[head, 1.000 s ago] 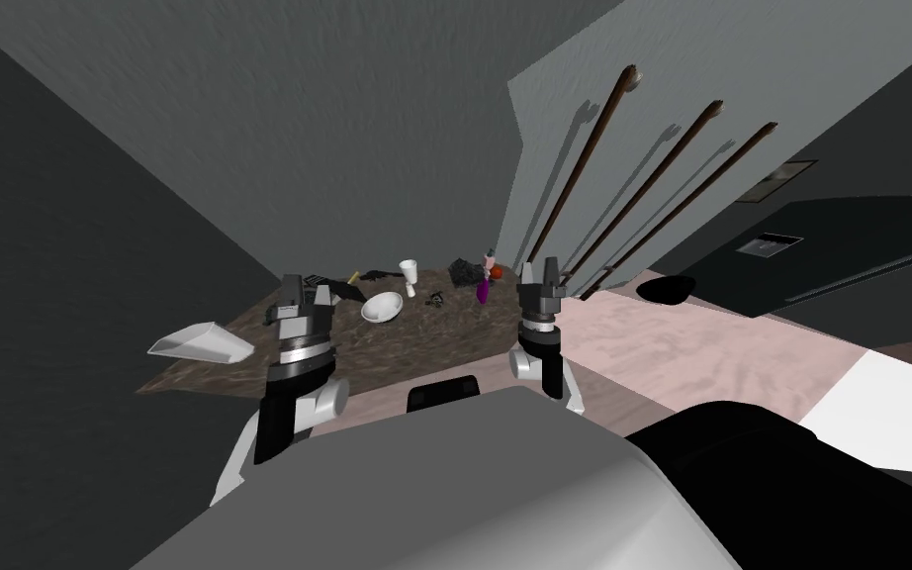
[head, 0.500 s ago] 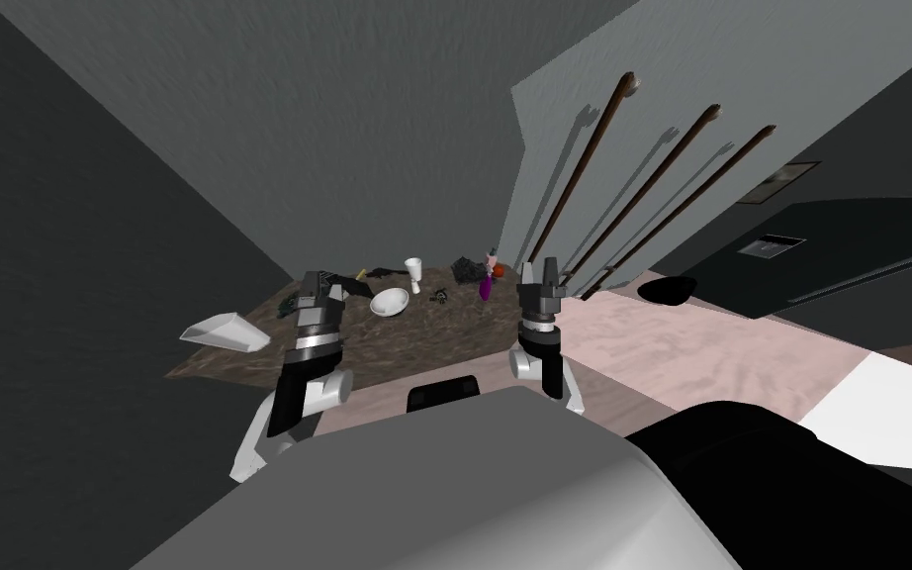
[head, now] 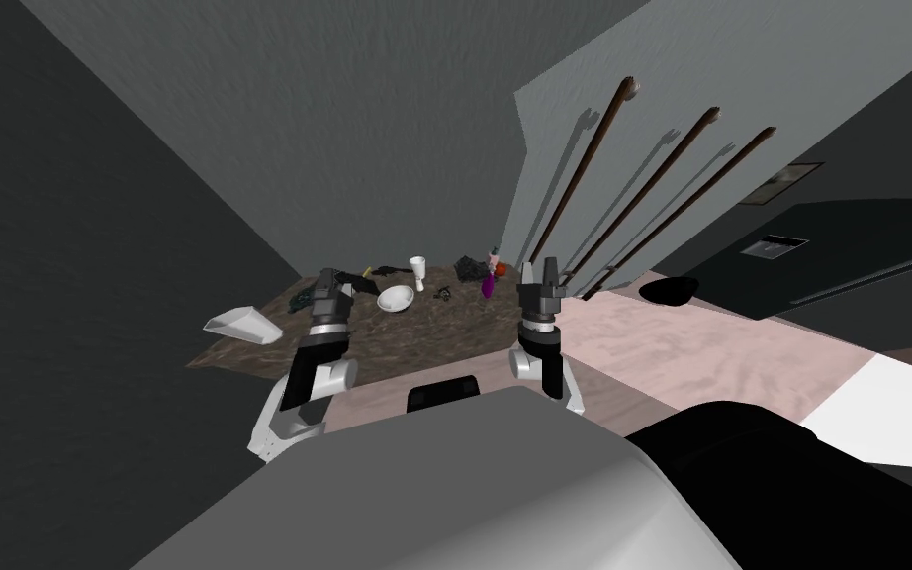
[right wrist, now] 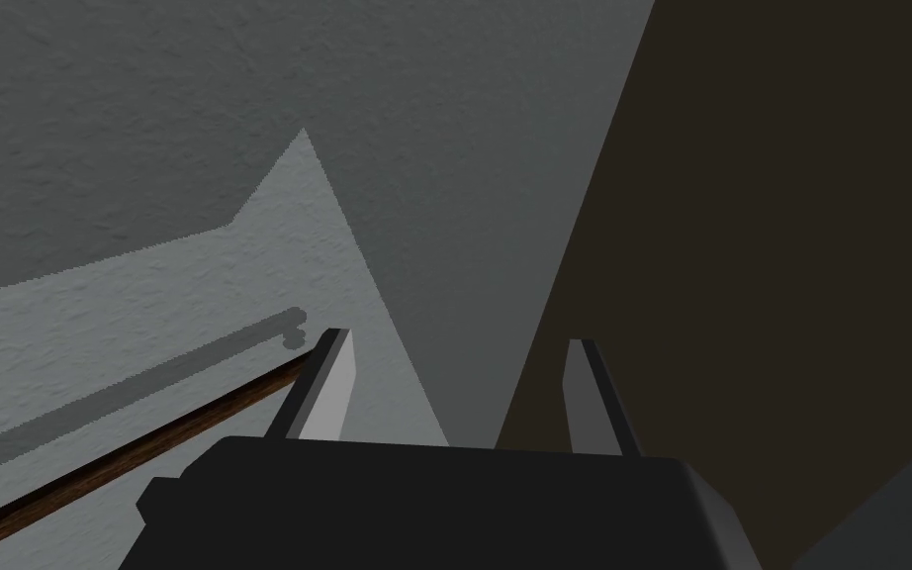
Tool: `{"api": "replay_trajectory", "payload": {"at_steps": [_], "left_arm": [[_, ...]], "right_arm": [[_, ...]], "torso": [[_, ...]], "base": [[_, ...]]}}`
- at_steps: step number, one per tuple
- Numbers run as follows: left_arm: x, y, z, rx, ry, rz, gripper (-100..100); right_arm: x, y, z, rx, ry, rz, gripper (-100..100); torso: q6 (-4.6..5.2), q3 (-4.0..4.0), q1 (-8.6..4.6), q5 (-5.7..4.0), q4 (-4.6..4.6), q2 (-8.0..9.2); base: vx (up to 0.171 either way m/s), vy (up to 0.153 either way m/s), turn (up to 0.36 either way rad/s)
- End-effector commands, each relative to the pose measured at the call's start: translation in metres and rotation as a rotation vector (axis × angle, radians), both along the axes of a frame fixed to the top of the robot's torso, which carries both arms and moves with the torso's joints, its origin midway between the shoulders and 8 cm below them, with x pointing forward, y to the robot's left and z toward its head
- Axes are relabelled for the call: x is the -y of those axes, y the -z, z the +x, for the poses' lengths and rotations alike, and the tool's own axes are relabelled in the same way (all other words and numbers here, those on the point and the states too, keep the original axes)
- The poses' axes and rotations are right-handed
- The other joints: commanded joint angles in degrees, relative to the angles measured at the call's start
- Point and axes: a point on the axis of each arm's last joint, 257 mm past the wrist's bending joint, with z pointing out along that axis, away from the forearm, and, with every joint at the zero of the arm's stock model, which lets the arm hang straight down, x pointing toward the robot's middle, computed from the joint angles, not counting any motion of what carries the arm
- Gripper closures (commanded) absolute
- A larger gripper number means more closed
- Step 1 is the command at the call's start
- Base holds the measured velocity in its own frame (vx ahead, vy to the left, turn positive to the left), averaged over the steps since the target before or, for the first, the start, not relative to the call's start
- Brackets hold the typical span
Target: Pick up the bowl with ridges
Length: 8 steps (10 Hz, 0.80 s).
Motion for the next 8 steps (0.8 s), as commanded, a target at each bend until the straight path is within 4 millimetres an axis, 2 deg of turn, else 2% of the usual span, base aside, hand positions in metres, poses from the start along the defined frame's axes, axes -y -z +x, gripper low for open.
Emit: {"api": "replay_trajectory", "payload": {"at_steps": [1,3,4,5,8], "left_arm": [[0.000,0.006,0.015,-0.035,0.012,-0.019,-100],[-0.001,0.013,0.018,-0.066,0.007,-0.023,-100],[0.001,0.018,0.033,-0.097,0.018,-0.040,-100],[0.000,0.023,0.035,-0.118,0.015,-0.042,-100],[0.004,0.039,0.063,-0.194,0.033,-0.075,-100]], "right_arm": [[0.000,0.000,0.000,0.000,0.000,0.000,0],[0.000,0.000,0.000,0.000,0.000,0.000,0],[0.000,0.000,0.000,0.000,0.000,0.000,0],[0.000,0.000,0.000,0.000,0.000,0.000,0],[0.000,0.000,0.000,0.000,0.000,0.000,0]], "torso": [[0.00,0.00,0.00,0.00,0.00,0.00],[0.00,0.02,0.00,0.00,0.01,0.02],[0.00,-0.03,-0.08,-0.02,-0.01,-0.06],[0.00,-0.03,-0.07,-0.02,-0.01,-0.05],[0.00,-0.02,0.00,0.00,-0.01,-0.04]], "base": [[-0.057,0.048,0.030],[-0.027,0.023,0.005],[-0.025,0.018,0.031],[-0.029,0.030,0.015],[-0.034,0.040,0.023]]}}
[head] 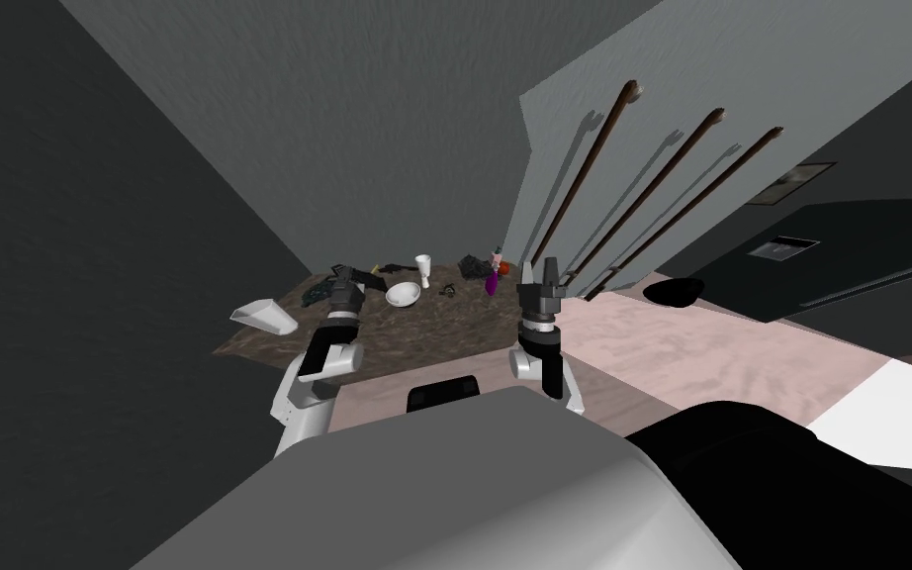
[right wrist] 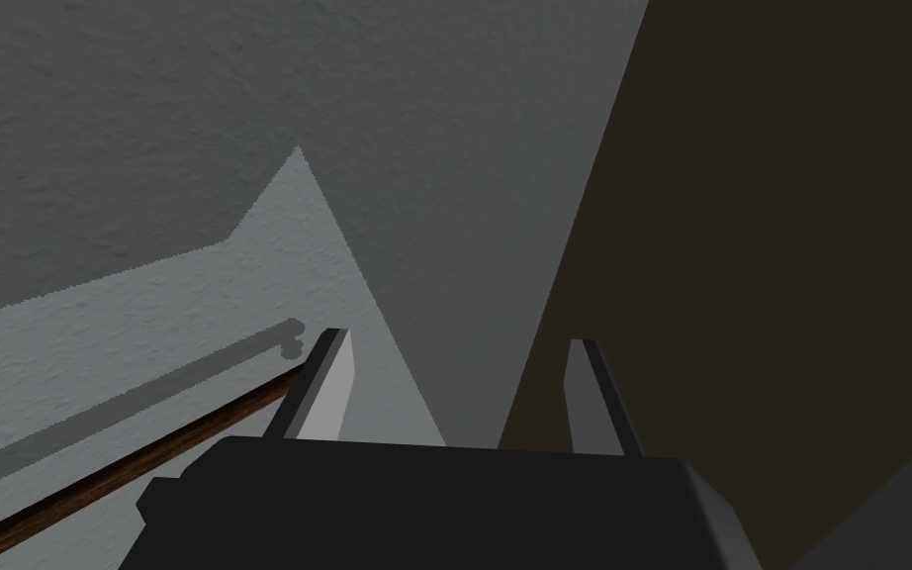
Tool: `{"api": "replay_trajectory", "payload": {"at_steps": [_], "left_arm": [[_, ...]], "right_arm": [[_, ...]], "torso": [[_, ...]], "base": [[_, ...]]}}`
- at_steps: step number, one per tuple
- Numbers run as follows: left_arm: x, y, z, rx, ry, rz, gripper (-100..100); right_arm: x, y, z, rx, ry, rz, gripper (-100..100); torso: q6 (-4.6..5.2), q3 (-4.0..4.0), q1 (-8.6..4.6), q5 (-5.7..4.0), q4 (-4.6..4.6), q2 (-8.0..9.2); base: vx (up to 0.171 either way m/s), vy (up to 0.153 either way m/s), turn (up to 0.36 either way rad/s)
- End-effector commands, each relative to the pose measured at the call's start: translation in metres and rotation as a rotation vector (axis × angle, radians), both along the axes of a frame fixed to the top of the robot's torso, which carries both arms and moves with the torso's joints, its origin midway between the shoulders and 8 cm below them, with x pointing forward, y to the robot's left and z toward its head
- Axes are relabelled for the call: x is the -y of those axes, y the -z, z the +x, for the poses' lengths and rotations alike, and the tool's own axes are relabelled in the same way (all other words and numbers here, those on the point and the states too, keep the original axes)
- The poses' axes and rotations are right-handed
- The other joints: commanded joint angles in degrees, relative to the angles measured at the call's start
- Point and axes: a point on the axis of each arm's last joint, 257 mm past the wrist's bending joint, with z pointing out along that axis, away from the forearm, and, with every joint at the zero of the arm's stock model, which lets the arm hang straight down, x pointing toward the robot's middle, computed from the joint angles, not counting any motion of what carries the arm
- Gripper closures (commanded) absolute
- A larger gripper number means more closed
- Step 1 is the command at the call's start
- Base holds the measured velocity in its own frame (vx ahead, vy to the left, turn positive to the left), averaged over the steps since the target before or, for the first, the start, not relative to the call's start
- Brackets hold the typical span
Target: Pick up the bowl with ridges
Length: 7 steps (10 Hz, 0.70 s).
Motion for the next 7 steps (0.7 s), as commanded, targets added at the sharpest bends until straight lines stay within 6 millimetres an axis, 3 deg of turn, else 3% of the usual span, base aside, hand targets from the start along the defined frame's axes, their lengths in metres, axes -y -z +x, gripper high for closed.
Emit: {"api": "replay_trajectory", "payload": {"at_steps": [1,2,5,7], "left_arm": [[0.001,0.006,0.010,-0.037,0.003,-0.012,-100],[0.001,0.011,0.012,-0.056,0.000,-0.013,-100],[0.007,0.026,0.040,-0.136,0.016,-0.043,-100],[0.006,0.035,0.043,-0.178,0.010,-0.047,-100]], "right_arm": [[0.000,0.000,0.000,0.000,0.000,0.000,0],[0.000,0.000,0.000,0.000,0.000,0.000,0],[0.000,0.000,0.000,0.000,0.000,0.000,0],[0.000,0.000,0.000,0.000,0.000,0.000,0]], "torso": [[0.00,0.00,0.00,0.00,0.00,0.00],[0.00,0.00,-0.04,-0.01,0.00,0.00],[0.00,-0.04,-0.06,-0.01,-0.02,-0.07],[0.00,-0.02,-0.05,-0.01,-0.01,-0.04]], "base": [[-0.035,0.029,0.014],[-0.015,0.013,-0.002],[-0.021,0.027,0.027],[-0.016,0.021,0.004]]}}
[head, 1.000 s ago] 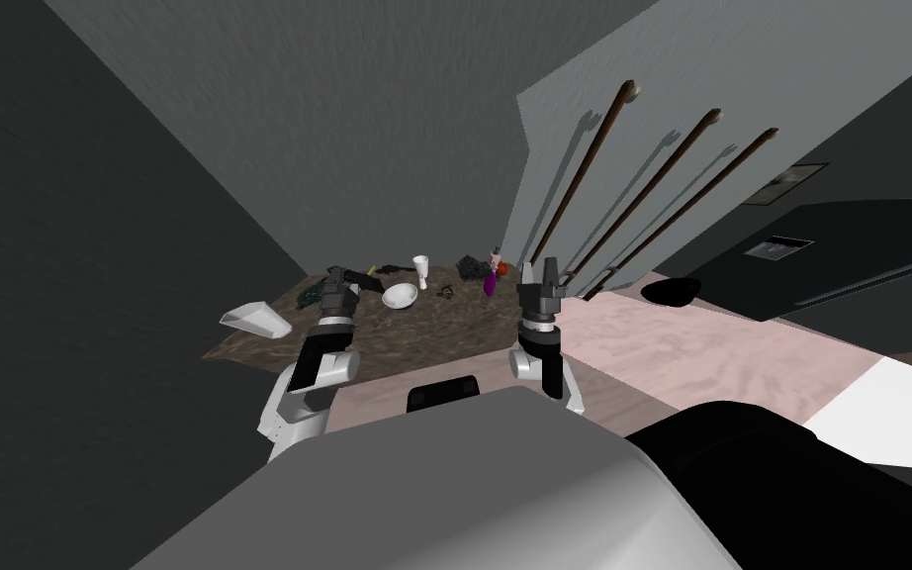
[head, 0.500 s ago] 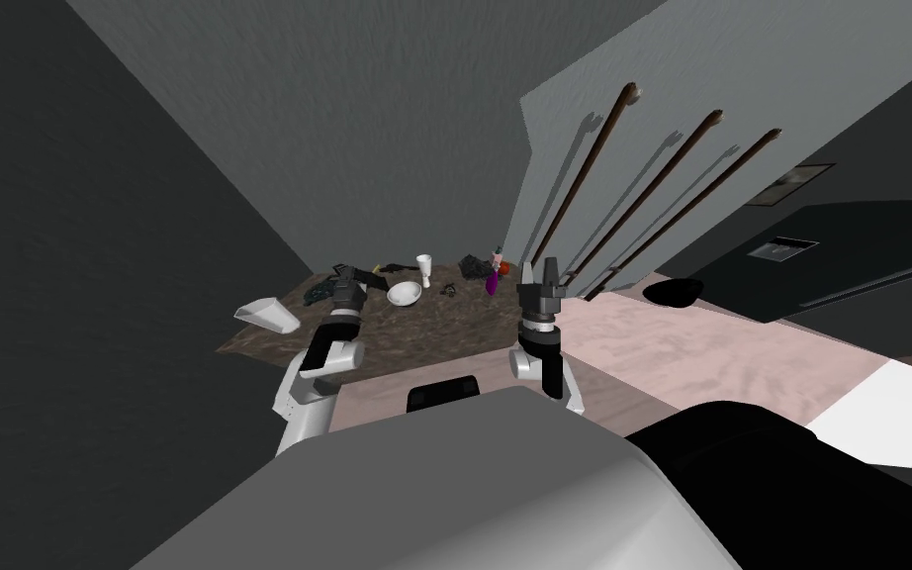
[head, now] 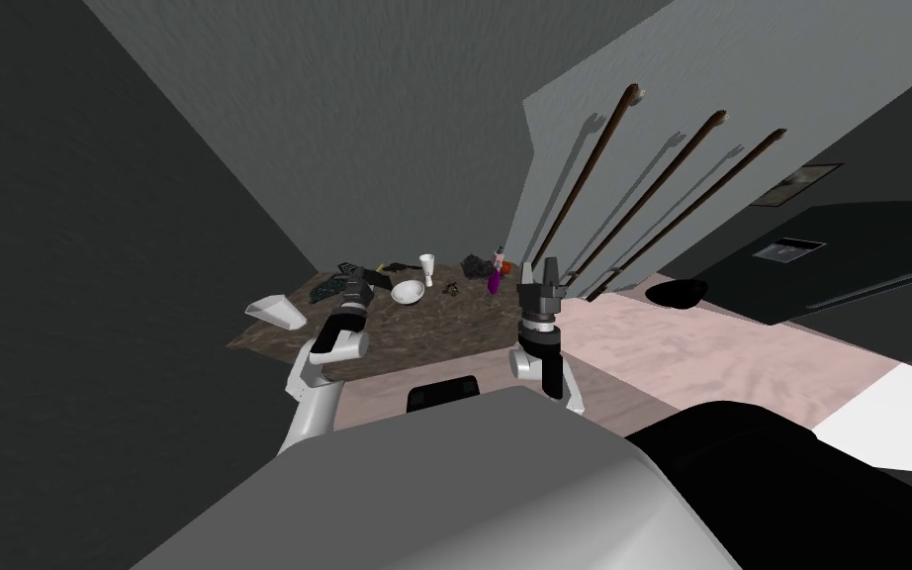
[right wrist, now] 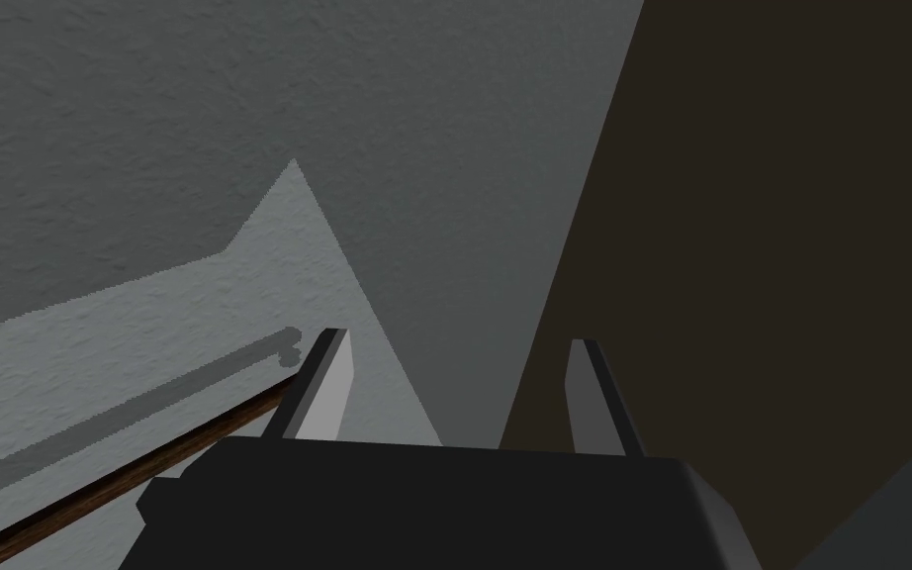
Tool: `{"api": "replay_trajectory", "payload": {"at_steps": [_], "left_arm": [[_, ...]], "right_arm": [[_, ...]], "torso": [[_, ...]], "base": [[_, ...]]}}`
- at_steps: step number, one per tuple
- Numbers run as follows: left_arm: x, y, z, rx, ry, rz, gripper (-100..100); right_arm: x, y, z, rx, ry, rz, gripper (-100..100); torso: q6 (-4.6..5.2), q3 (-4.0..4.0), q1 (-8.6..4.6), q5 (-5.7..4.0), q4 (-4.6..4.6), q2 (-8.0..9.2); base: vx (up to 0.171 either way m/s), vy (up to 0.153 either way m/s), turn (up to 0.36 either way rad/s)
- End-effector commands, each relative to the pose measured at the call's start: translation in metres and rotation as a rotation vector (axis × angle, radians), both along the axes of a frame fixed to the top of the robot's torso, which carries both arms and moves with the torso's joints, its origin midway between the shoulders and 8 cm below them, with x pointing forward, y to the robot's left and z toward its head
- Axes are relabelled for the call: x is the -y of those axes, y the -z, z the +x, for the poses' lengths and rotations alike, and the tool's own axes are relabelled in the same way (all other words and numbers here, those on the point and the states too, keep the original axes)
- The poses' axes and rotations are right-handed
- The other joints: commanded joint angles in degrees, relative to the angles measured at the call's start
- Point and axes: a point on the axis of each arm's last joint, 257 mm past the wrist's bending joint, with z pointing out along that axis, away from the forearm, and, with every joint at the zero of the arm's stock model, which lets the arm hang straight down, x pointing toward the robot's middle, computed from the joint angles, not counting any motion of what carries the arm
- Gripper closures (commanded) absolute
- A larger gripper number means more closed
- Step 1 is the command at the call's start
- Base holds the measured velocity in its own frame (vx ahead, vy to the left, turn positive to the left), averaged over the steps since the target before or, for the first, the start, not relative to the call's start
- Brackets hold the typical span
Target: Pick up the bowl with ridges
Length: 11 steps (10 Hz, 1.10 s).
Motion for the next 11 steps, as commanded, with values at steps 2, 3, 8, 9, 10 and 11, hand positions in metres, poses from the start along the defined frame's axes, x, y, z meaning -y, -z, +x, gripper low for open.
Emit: {"api": "replay_trajectory", "payload": {"at_steps": [2,3,8,9,10,11], "left_arm": [[0.003,0.014,0.017,-0.071,0.004,-0.016,-100],[0.007,0.020,0.028,-0.102,0.011,-0.029,-100],[0.012,0.041,0.043,-0.210,0.008,-0.045,-100],[0.019,0.043,0.054,-0.241,0.016,-0.056,-100],[0.018,0.051,0.054,-0.271,0.011,-0.056,-100],[0.025,0.052,0.065,-0.297,0.020,-0.066,-100]], "right_arm": [[0.000,0.000,0.000,0.000,0.000,0.000,0],[0.000,0.000,0.000,0.000,0.000,0.000,0],[0.000,0.000,0.000,0.000,0.000,0.000,0],[0.000,0.000,0.000,0.000,0.000,0.000,0],[0.000,0.000,0.000,0.000,0.000,0.000,0],[0.000,0.000,0.000,0.000,0.000,0.000,0]], "torso": [[0.00,-0.01,0.02,0.00,0.00,-0.01],[0.00,0.00,0.02,0.00,0.00,0.00],[0.00,0.00,0.00,0.00,0.00,0.00],[-0.01,-0.01,-0.03,-0.01,0.00,-0.01],[0.00,-0.02,-0.01,-0.01,-0.01,-0.03],[-0.01,-0.01,0.00,0.00,-0.01,-0.01]], "base": [[-0.014,0.020,0.025],[-0.021,0.027,0.030],[-0.011,0.016,0.012],[-0.009,0.016,0.039],[-0.010,0.019,0.013],[-0.019,0.025,0.029]]}}
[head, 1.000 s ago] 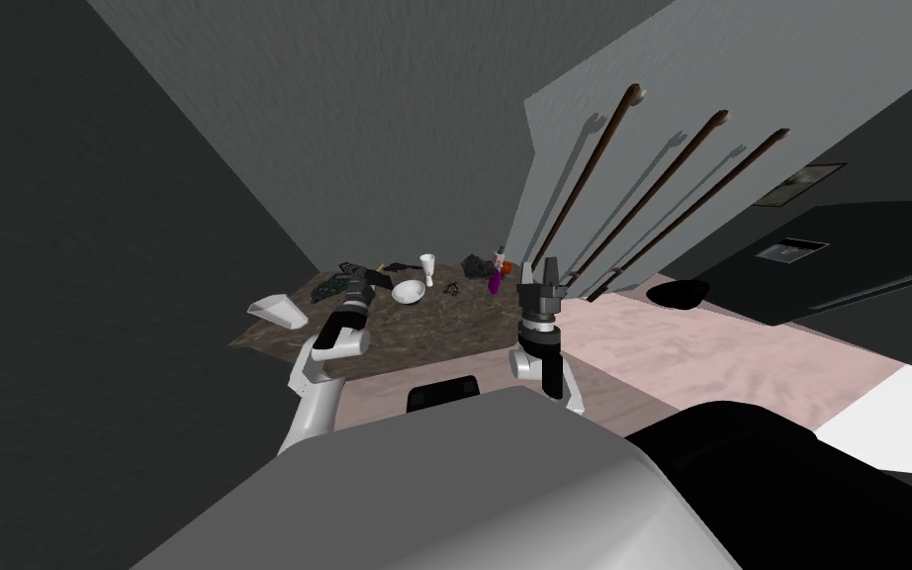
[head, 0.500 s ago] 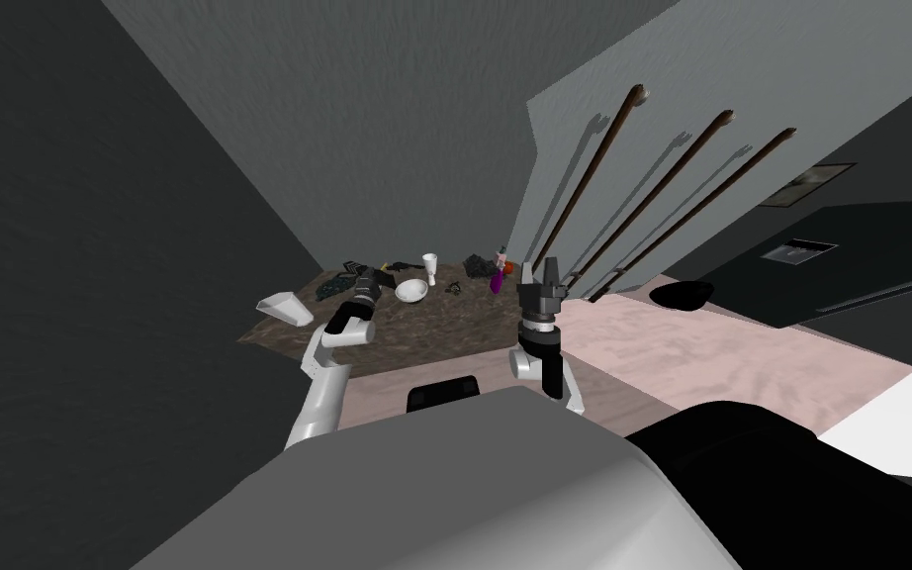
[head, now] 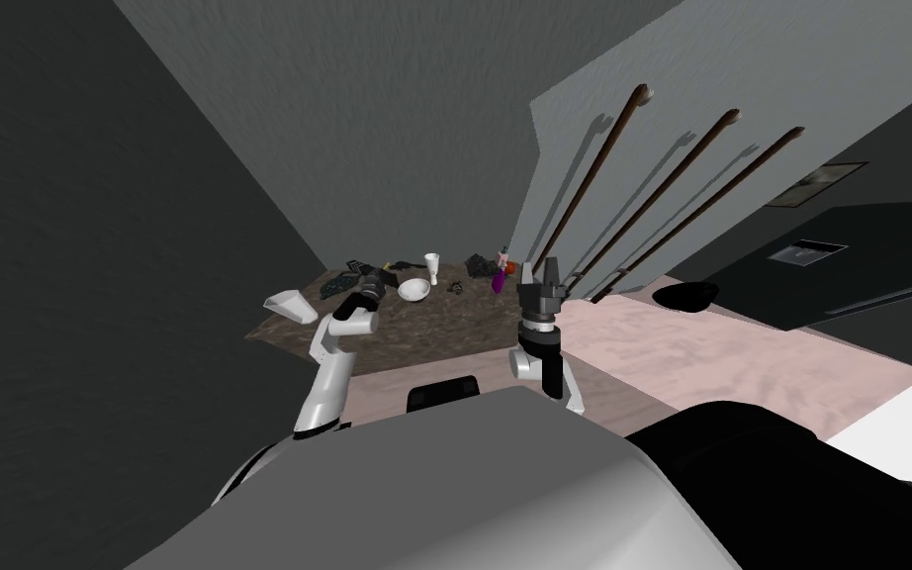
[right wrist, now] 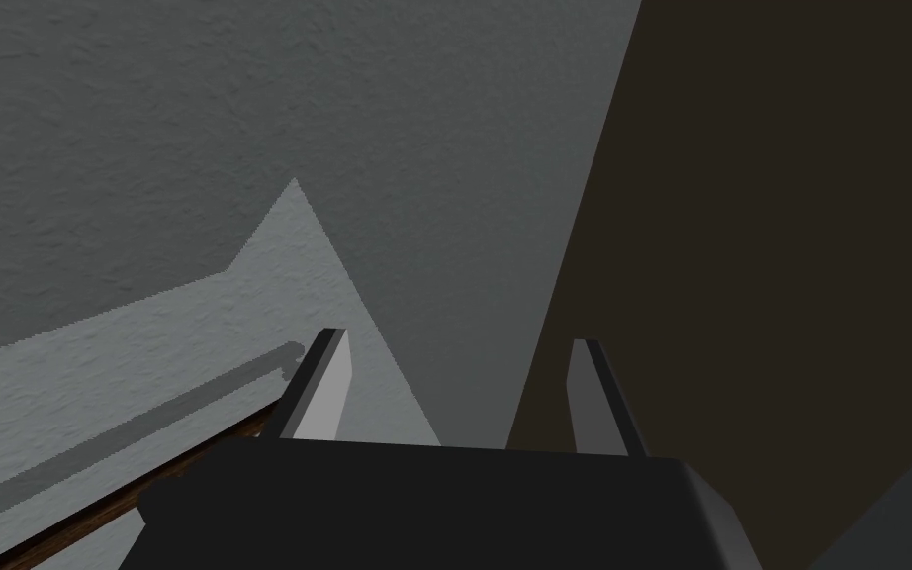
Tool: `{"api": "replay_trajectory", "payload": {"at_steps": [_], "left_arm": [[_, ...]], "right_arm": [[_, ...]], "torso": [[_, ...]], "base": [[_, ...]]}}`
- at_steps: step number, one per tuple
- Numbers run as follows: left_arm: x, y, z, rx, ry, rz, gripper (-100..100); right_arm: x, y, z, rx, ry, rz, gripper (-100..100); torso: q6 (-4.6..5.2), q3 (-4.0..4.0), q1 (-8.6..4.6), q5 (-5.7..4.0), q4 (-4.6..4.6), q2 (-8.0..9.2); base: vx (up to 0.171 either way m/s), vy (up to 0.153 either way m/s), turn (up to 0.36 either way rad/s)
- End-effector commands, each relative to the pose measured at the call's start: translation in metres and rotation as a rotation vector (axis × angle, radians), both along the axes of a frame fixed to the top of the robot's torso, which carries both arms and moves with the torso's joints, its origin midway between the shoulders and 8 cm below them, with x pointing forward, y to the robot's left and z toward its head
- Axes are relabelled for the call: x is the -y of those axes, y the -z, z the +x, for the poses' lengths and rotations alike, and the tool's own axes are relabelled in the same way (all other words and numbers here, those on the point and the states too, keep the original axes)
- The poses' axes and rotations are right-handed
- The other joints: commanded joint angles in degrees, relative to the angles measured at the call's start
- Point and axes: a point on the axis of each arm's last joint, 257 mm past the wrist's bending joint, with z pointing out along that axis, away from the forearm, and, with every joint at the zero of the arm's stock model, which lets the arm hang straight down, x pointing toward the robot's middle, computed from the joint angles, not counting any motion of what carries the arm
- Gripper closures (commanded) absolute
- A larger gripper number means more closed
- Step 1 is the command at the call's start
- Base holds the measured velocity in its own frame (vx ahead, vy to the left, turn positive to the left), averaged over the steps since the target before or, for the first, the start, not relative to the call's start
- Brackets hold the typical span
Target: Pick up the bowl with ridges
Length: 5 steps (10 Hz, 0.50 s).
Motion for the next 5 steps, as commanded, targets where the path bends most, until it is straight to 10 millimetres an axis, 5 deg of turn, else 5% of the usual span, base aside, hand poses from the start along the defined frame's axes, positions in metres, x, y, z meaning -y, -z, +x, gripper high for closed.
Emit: {"api": "replay_trajectory", "payload": {"at_steps": [1,5], "left_arm": [[0.001,0.010,0.003,-0.047,-0.001,-0.006,-100],[0.007,0.026,0.010,-0.137,-0.003,-0.014,-100]], "right_arm": [[0.000,0.000,0.000,0.000,0.000,0.000,0],[0.000,0.000,0.000,0.000,0.000,0.000,0]], "torso": [[0.00,0.00,0.00,0.00,0.00,0.00],[-0.01,0.00,-0.03,0.00,0.00,-0.01]], "base": [[-0.016,0.021,0.015],[-0.008,0.012,0.012]]}}
